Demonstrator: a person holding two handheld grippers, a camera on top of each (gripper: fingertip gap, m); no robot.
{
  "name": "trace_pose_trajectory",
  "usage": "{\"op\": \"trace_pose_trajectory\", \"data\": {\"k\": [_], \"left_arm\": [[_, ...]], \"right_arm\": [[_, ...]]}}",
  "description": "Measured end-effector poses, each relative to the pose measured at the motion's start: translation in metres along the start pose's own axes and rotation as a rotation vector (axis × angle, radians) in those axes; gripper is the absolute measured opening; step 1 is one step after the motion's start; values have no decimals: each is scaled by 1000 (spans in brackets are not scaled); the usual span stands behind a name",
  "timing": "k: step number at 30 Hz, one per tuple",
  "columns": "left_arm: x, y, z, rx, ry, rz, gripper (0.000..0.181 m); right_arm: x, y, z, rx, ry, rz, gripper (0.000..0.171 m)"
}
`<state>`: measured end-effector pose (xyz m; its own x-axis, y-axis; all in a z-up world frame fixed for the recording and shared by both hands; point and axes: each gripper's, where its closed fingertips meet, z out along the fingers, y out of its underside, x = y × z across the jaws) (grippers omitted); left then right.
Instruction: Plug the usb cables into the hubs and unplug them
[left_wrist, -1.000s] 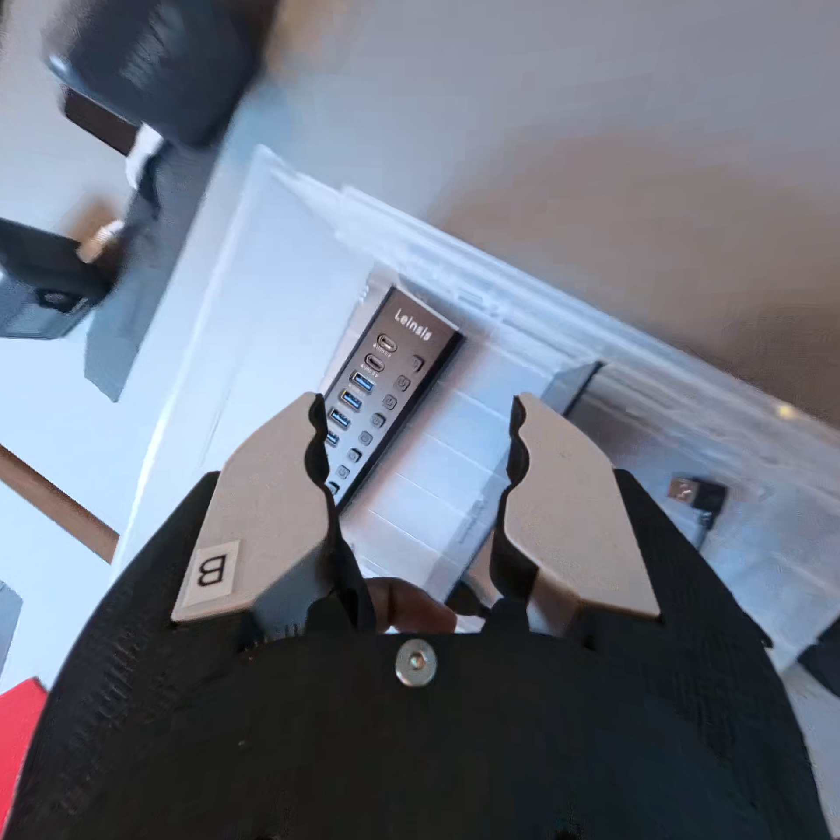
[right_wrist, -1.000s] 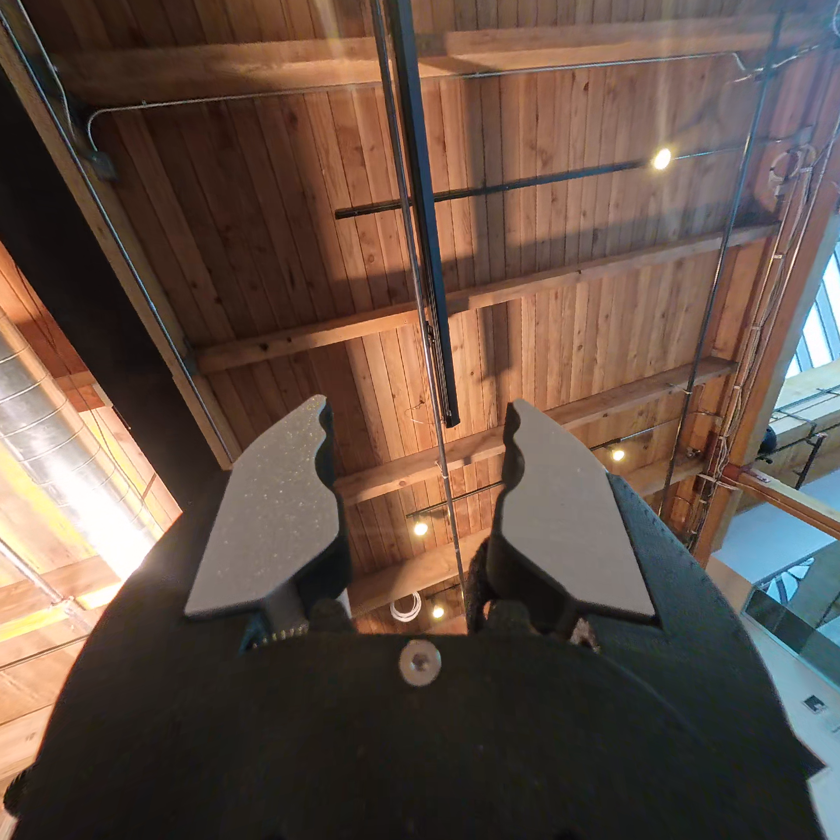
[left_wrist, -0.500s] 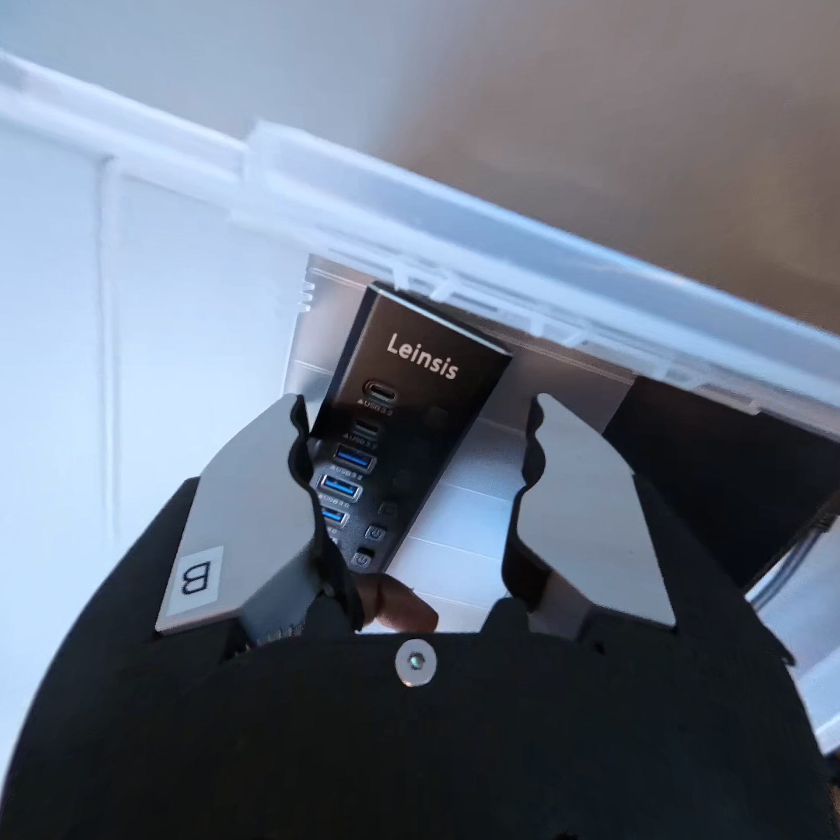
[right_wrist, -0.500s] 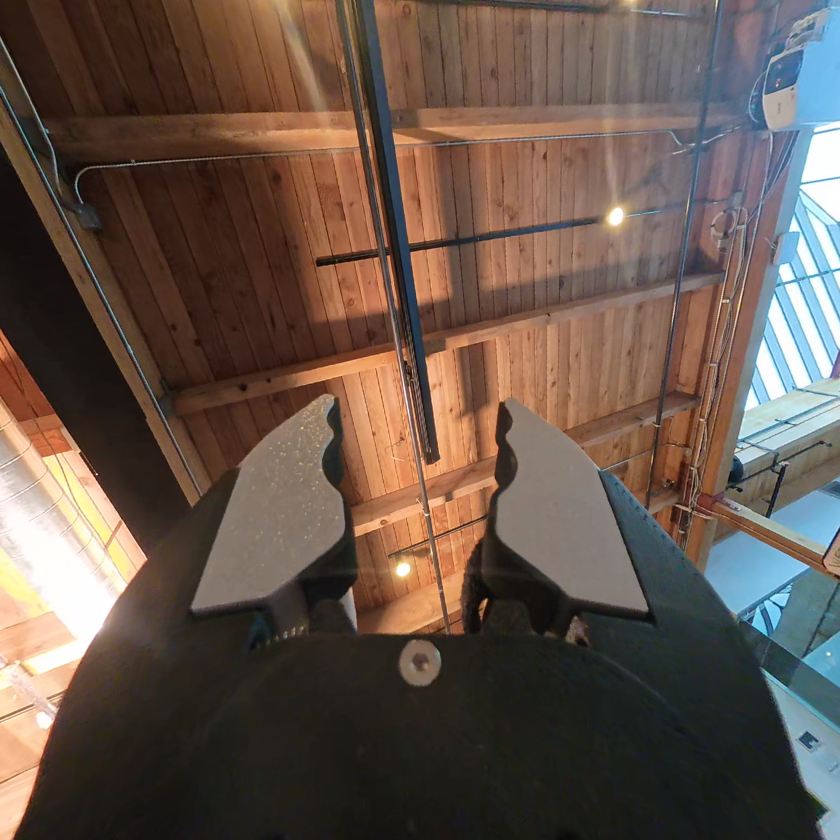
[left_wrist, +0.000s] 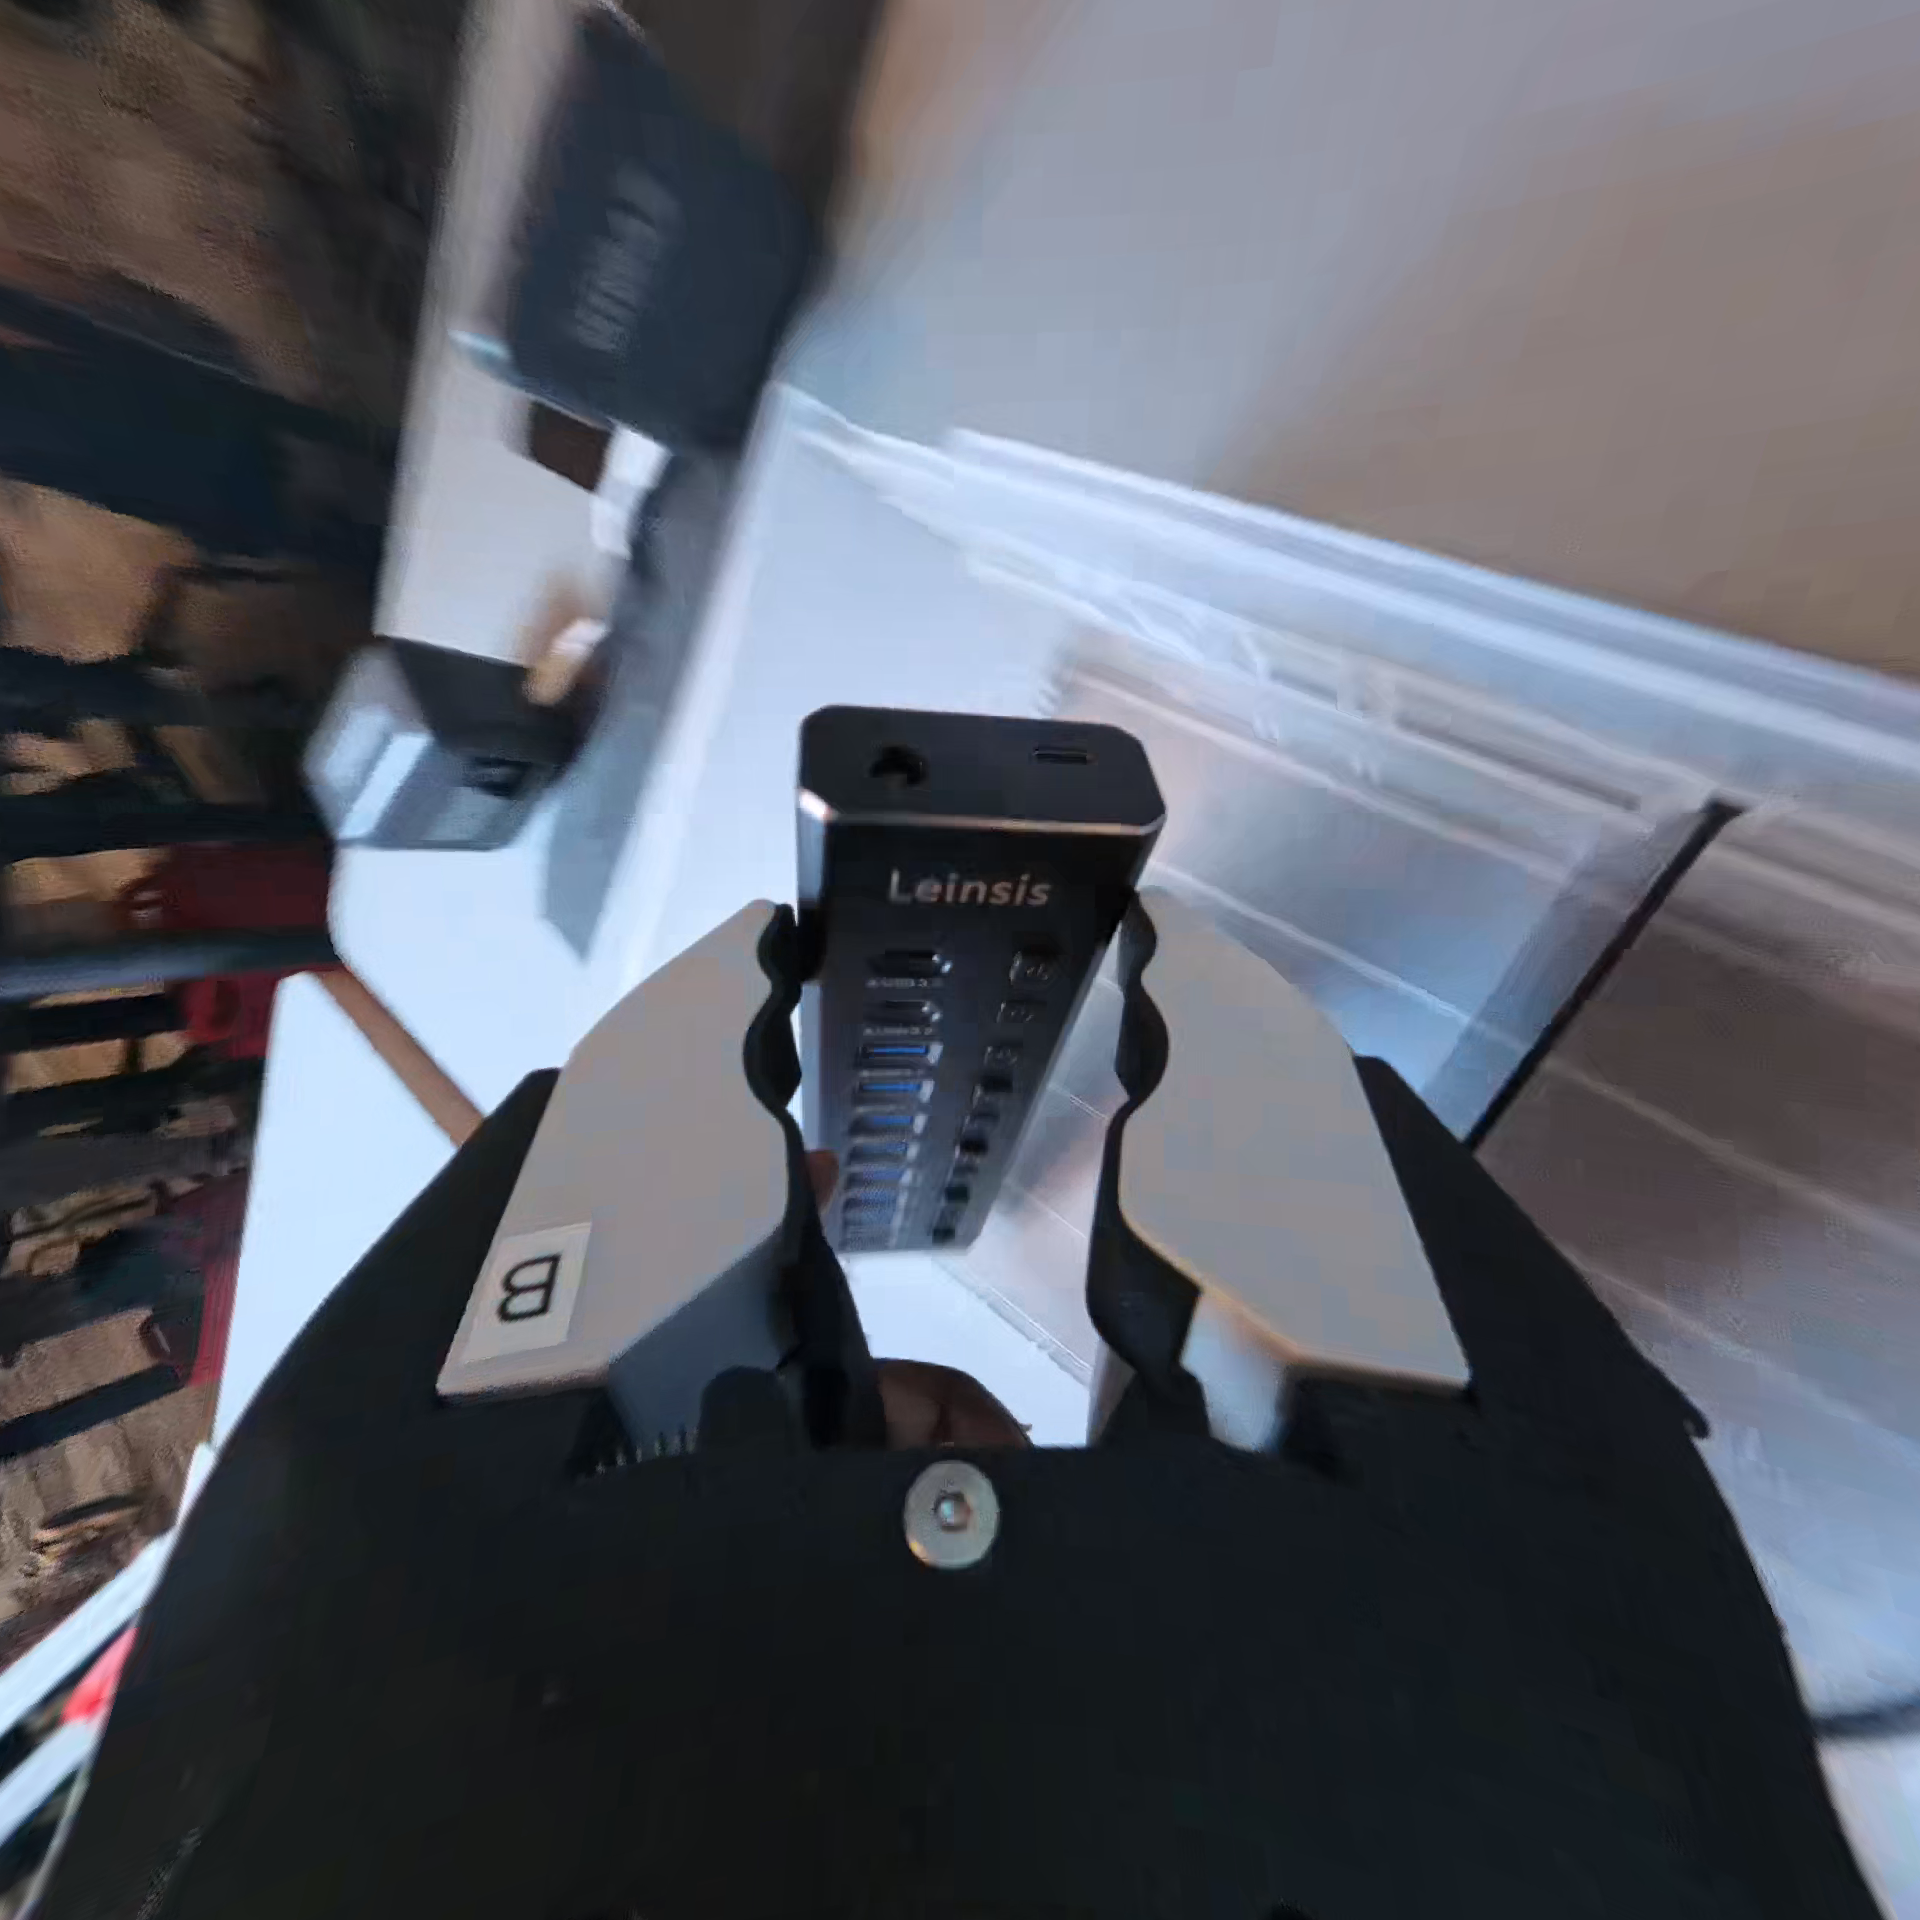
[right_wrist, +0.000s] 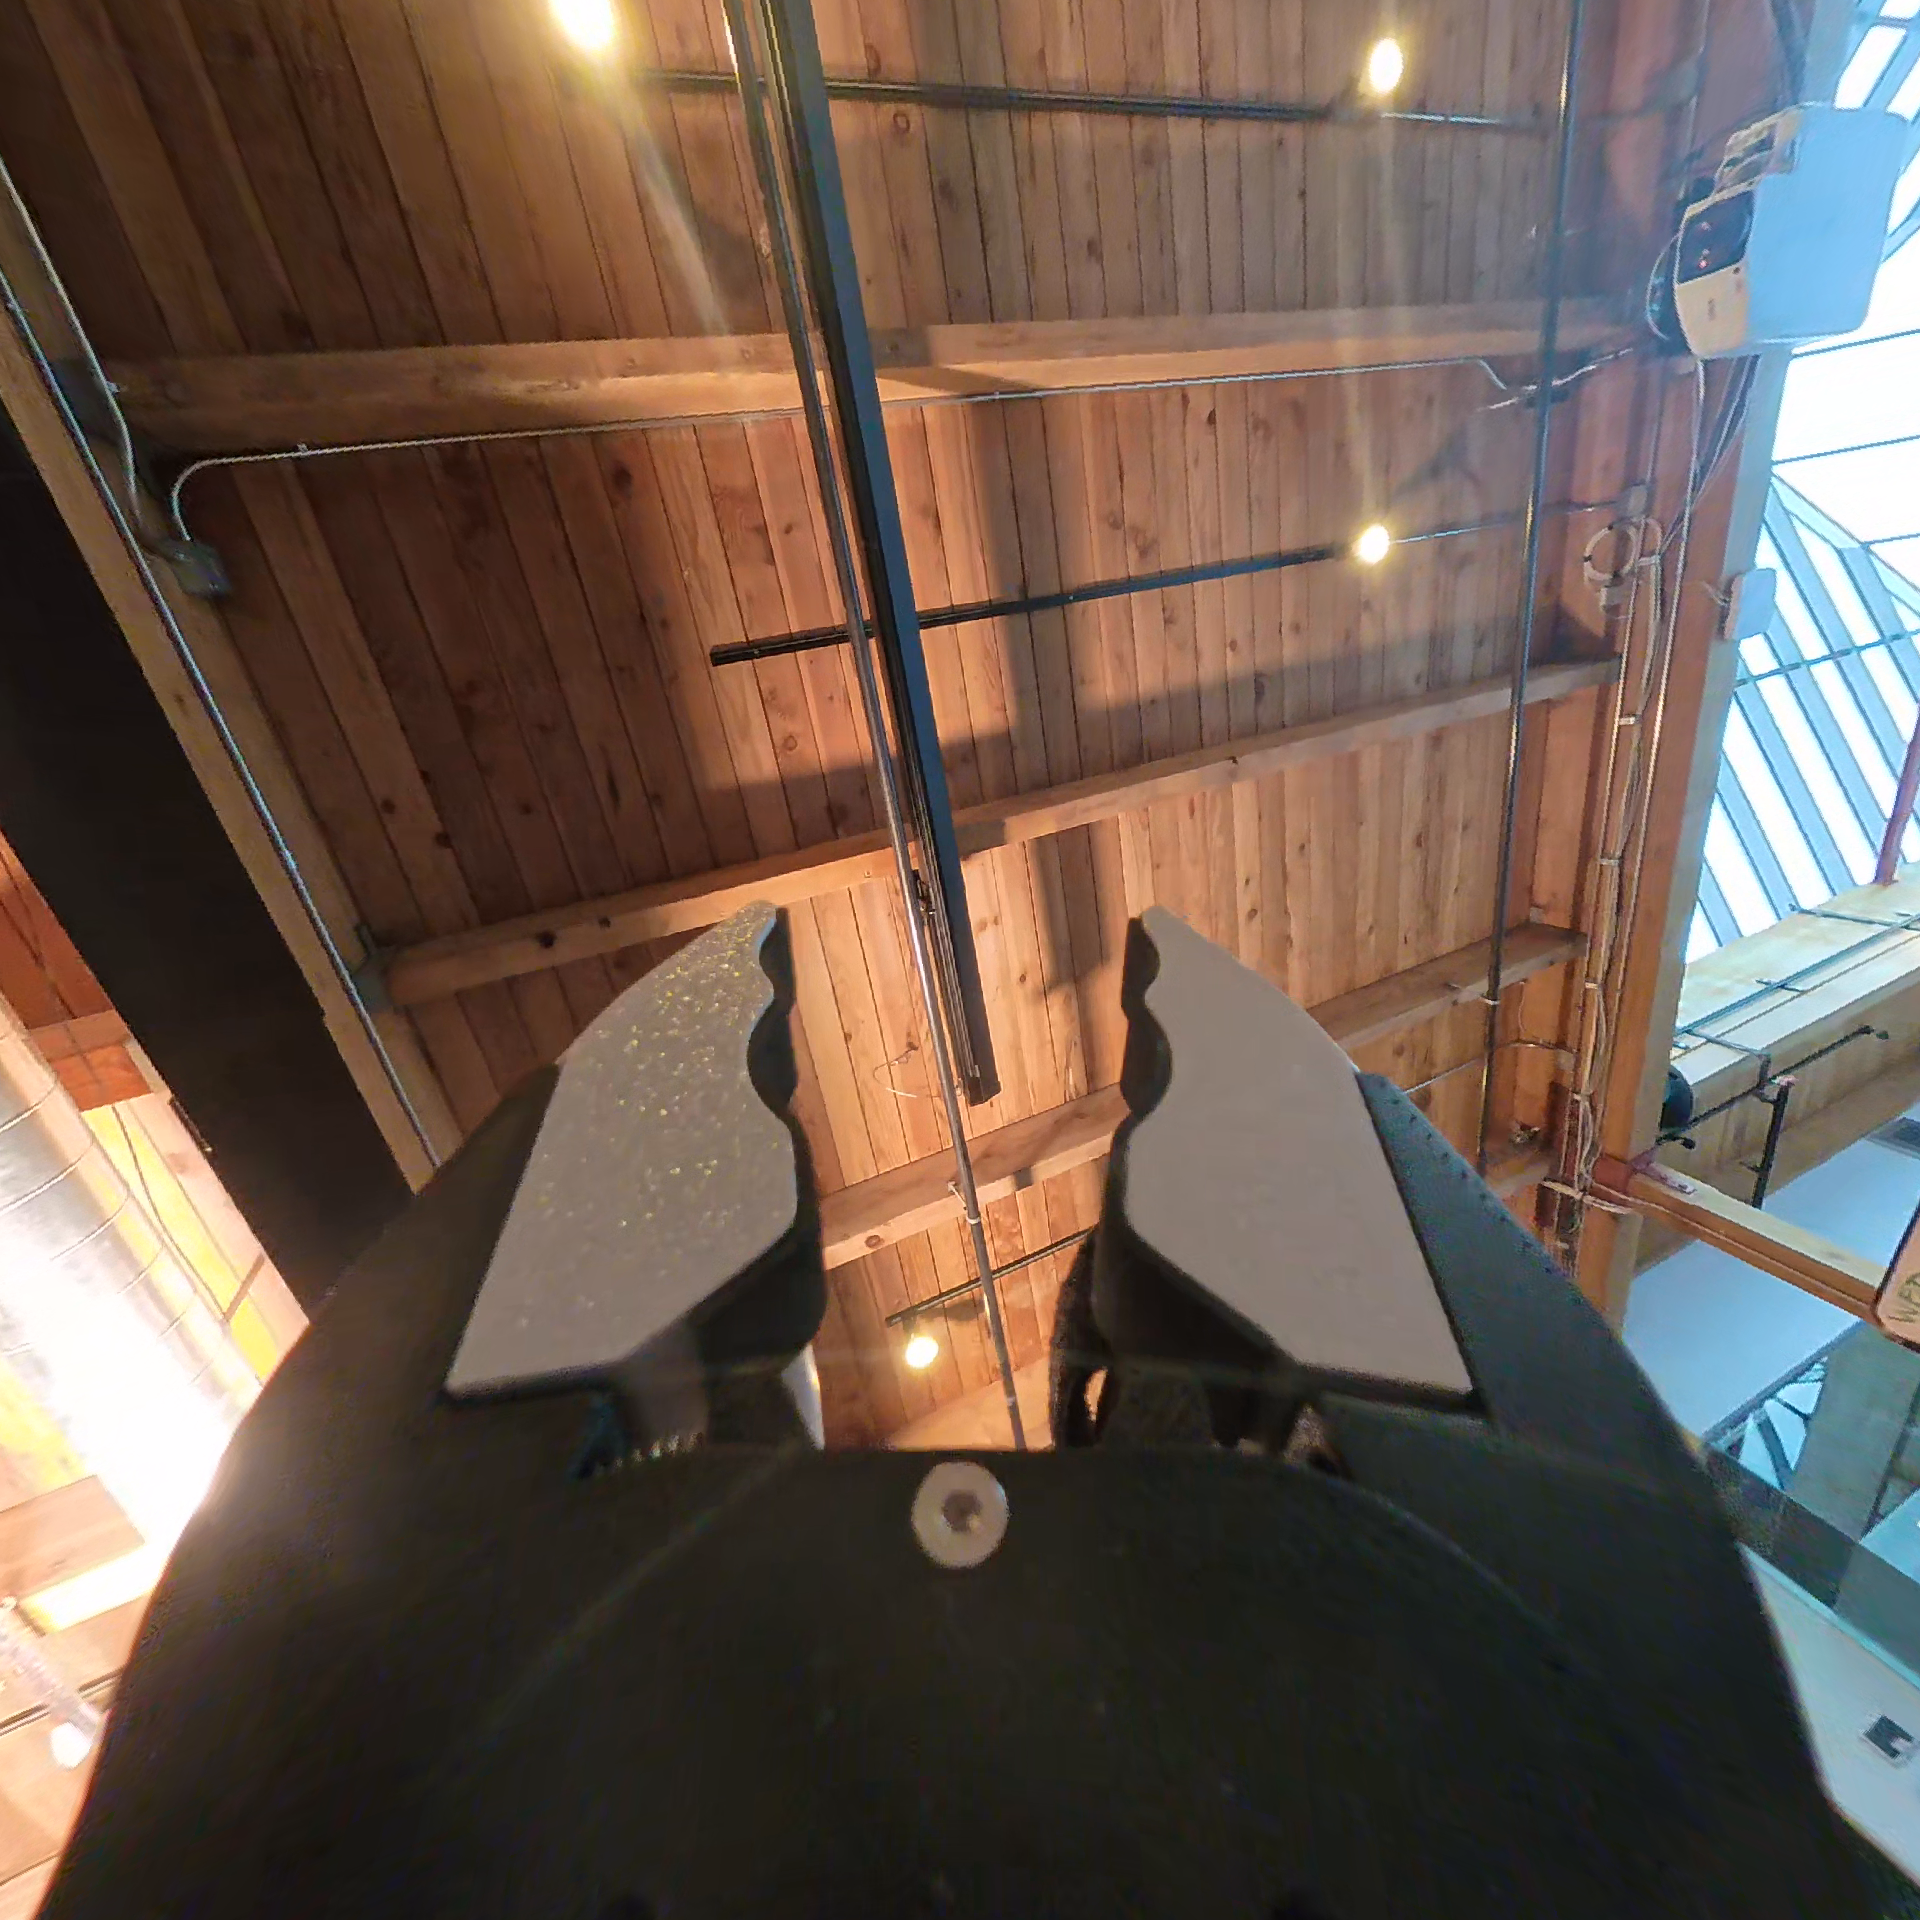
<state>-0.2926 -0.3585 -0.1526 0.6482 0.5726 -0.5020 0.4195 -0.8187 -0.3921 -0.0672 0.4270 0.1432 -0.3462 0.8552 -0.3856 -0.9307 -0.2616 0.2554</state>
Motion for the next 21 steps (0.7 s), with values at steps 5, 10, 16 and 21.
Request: {"op": "trace_pose_trajectory", "data": {"k": [5, 10, 16, 21], "left_arm": [[-28, -44, -79, 389, -306, -201, 57], [-35, -107, -160, 708, -523, -310, 56], [-2, -196, -215, 786, -681, -198, 55], [54, -260, -222, 831, -649, 39, 55]], "right_arm": [[-22, 35, 3, -156, -64, 71, 52], [-79, 117, -9, -558, -222, 299, 37], [-166, 209, -81, -1077, -479, 339, 36], [-244, 232, -164, -1439, -738, 609, 78]]}}
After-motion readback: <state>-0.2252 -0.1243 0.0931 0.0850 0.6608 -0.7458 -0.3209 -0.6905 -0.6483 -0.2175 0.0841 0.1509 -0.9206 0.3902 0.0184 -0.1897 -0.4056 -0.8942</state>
